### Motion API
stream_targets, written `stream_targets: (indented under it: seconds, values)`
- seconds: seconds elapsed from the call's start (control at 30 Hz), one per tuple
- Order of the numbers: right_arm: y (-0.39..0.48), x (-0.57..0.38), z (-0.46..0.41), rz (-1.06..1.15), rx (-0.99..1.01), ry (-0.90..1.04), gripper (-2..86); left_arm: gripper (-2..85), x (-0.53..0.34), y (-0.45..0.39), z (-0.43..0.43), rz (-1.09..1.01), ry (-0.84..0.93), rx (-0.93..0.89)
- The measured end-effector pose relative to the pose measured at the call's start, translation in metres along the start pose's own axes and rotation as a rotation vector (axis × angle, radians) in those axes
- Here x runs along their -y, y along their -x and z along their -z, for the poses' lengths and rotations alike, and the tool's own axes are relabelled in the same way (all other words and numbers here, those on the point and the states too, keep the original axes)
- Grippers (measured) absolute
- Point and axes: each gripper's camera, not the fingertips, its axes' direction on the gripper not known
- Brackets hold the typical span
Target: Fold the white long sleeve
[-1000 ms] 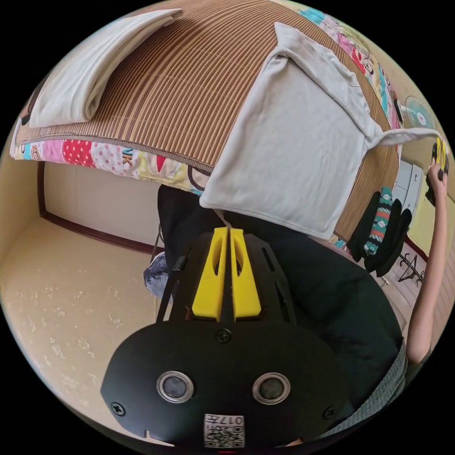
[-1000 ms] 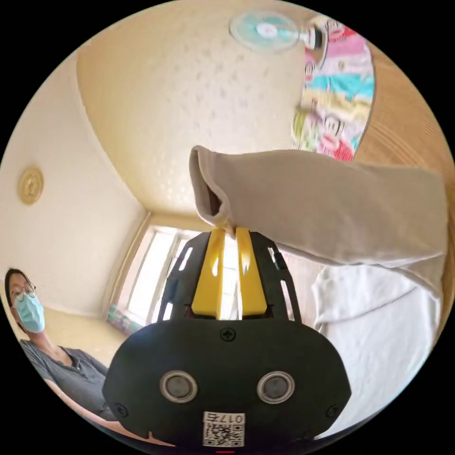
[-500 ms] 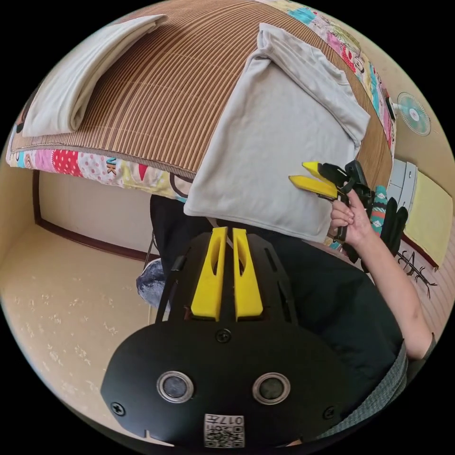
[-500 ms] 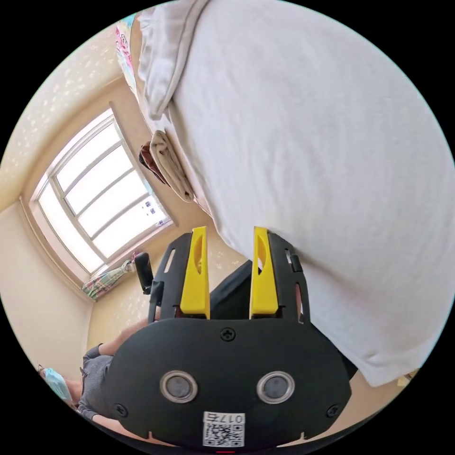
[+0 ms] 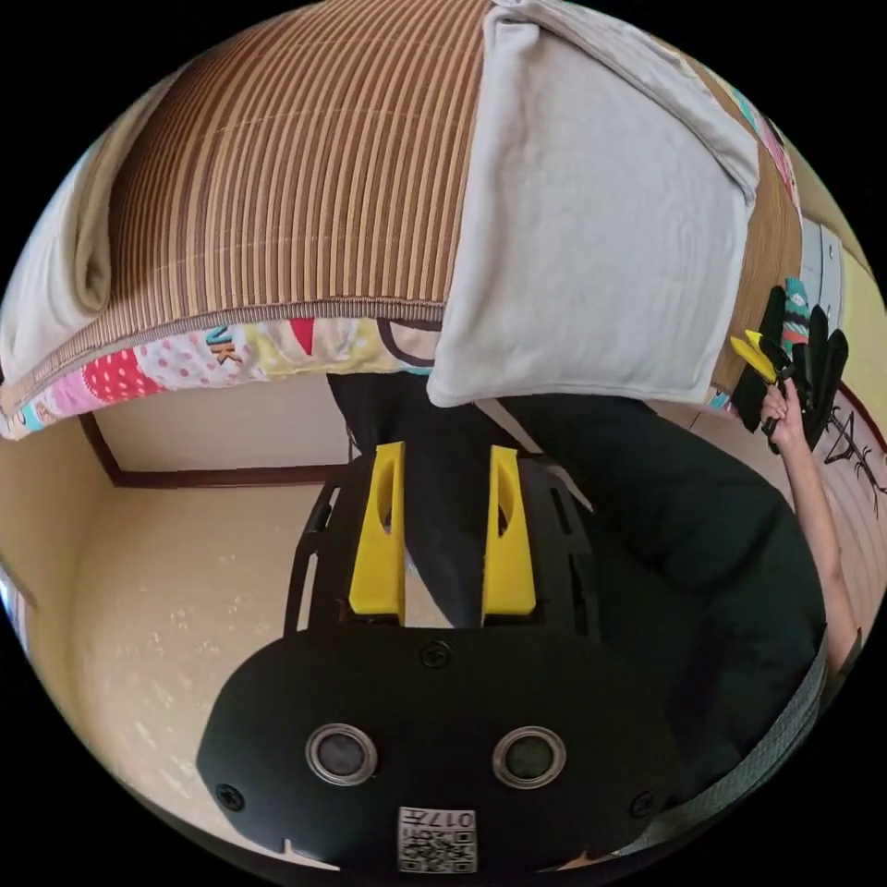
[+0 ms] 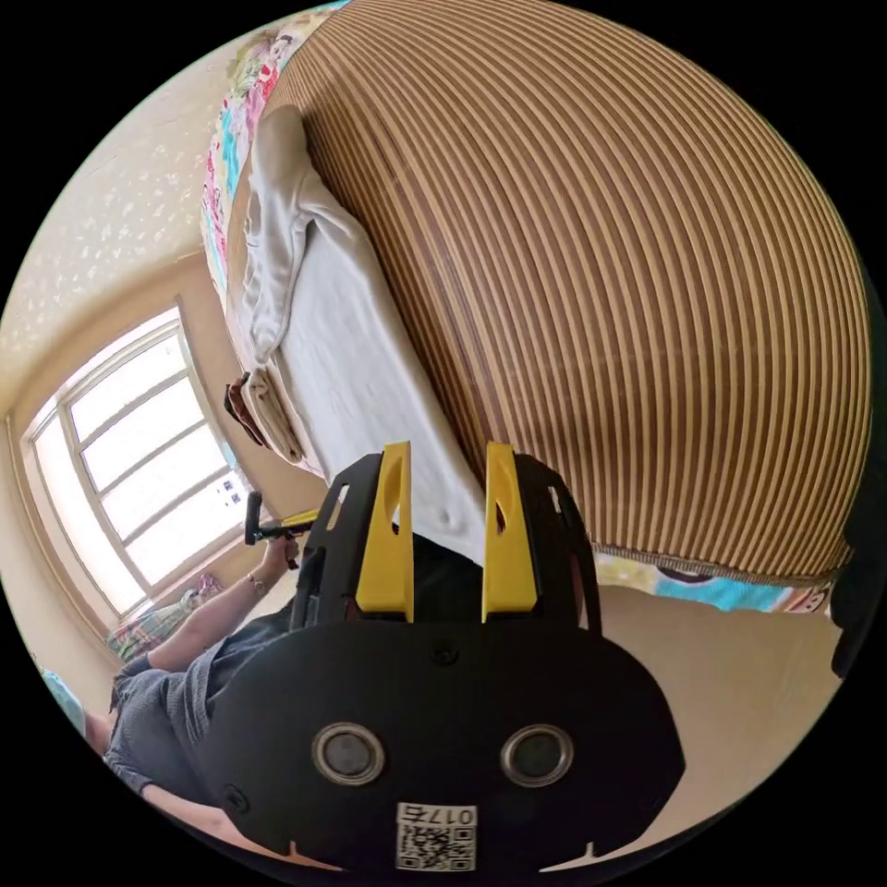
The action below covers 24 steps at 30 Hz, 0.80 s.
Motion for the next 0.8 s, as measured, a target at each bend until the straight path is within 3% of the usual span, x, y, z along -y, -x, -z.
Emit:
stream_targets:
  seconds: [0.17,0.4,0.5,0.63,0.8]
  values:
    - [-0.024,-0.040,-0.048,-0.044,-0.052,0.234,12.9,13.2,0.024,0.021,-0.003,-0.082,0.099,-0.047]
    - [-0.018,-0.044,-0.054,-0.081,-0.114,0.233,12.1,9.4,0.034,0.033,0.000,-0.182,0.199,0.101]
    - [-0.004,-0.031,-0.056,-0.052,-0.175,0.275,10.3,5.2,0.029,0.051,0.012,-0.177,0.227,0.032]
    - [0.016,-0.026,-0.050,0.058,-0.149,0.344,8.1,3.8,0.007,0.084,0.036,-0.202,0.276,-0.202]
    - [0.013,-0.030,-0.021,0.074,-0.056,0.302,12.5,3.0,-0.031,0.113,0.084,-0.286,0.202,-0.376]
